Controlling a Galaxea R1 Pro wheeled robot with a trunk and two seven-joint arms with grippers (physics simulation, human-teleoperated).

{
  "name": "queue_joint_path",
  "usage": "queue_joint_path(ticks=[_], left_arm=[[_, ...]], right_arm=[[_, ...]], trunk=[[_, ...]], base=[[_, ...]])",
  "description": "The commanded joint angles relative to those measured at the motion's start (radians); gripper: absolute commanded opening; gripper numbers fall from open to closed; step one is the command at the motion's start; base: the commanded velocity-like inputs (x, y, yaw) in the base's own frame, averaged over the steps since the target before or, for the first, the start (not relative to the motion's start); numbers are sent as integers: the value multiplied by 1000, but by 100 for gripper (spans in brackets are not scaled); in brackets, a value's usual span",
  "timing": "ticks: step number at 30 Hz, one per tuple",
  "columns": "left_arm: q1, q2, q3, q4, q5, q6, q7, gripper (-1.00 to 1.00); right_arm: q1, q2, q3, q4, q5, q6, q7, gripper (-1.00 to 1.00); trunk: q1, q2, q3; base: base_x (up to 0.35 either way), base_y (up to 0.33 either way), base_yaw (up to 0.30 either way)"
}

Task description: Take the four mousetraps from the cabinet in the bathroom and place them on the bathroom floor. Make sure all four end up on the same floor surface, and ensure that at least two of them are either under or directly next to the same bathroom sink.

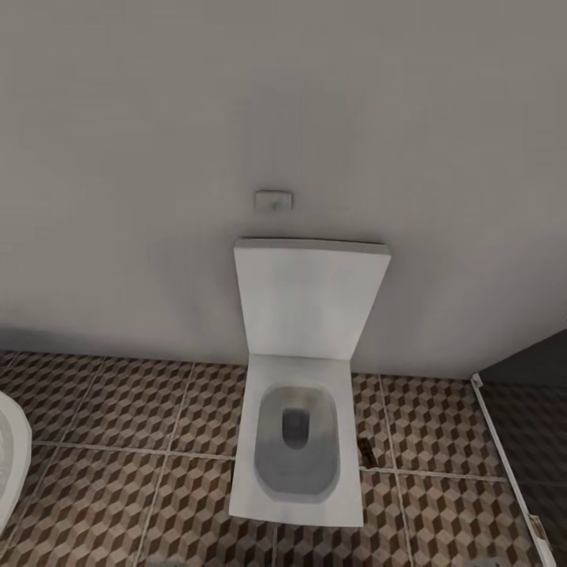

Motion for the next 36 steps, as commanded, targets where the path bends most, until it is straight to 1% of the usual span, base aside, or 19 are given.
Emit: queue_joint_path(ticks=[1,5,16,36], left_arm=[[1,0,0,-3,0,0,0,100],[2,-2,0,-7,0,0,0,100],[2,-1,0,-8,0,-1,0,100],[2,-1,0,-7,1,-2,0,100]], right_arm=[[7,8,0,1,1,-1,-2,100],[17,18,0,2,1,-2,-4,100],[22,23,0,2,-2,-2,-5,100],[27,23,-1,3,-6,-8,0,100]], trunk=[[-4,7,3],[-19,35,16],[-61,112,52],[-138,252,143]], base=[[0,0,0],[0,0,0],[0,0,-1],[0,0,-68]])
